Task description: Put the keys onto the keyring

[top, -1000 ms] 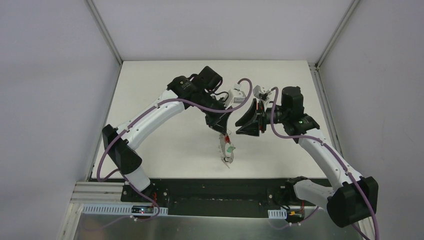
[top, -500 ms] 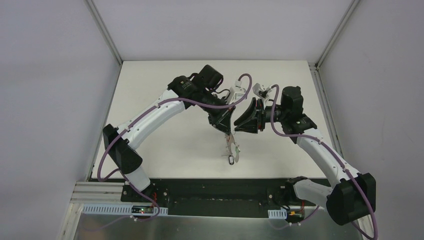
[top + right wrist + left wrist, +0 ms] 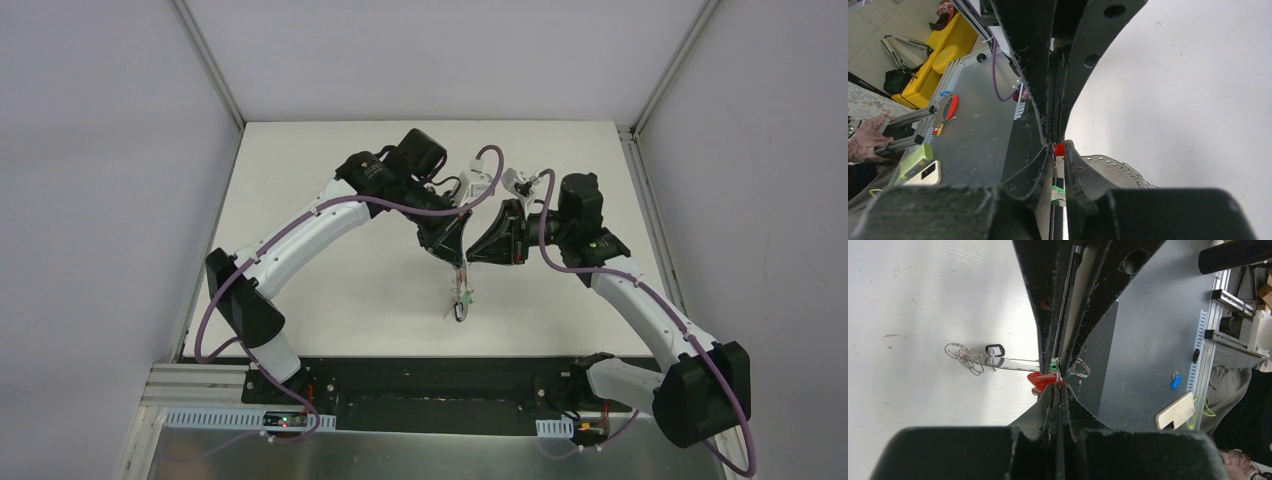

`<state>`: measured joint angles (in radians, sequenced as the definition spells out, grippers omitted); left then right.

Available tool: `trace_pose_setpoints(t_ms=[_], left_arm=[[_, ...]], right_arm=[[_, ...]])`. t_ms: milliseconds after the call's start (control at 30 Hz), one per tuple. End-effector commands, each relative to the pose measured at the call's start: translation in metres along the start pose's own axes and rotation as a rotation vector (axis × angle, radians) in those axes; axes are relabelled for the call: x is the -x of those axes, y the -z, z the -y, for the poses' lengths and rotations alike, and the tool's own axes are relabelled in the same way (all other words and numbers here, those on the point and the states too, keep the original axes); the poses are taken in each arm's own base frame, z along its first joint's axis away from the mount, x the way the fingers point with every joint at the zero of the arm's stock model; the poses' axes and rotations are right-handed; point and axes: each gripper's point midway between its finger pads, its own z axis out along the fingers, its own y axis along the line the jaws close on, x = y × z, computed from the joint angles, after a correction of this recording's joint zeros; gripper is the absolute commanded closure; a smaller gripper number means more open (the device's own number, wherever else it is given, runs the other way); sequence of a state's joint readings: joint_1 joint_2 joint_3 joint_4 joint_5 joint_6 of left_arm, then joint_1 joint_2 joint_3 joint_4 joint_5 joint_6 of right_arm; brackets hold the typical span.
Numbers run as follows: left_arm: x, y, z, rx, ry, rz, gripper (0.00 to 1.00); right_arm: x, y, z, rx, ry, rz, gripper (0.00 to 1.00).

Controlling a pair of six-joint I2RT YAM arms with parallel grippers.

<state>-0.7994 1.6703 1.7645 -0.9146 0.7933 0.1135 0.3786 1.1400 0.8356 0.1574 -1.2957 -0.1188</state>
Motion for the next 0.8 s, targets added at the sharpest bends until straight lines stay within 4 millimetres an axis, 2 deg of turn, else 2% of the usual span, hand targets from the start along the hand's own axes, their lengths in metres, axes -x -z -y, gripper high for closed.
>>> trace_pose_setpoints(t_ms=[0,67,233,767], left_arm=[[0.0171,0.0042,0.0065,0.002,-0.029,0.047,1.00],[0.0174,0.0044,0.0046,0.013,-0.033,0.047,1.00],[0.0170,0.0042,0.0006,0.030,-0.033,0.045,1.00],[0.0176,0.0094,-0.0026,0.048,-0.043,0.062,1.00]], right_arm=[[0.0024,-0.0027,-0.0050,0.041,0.041,0.003,0.89],[0.0024,-0.0031,-0.0053,0.042,0.041,0.002,0.92],[0.0007,-0.0041,-0.0056,0.047,0.036,-0.001,0.93],[-0.0039,-0.0052,-0.0031,0.051,0.025,-0.010,0.87]])
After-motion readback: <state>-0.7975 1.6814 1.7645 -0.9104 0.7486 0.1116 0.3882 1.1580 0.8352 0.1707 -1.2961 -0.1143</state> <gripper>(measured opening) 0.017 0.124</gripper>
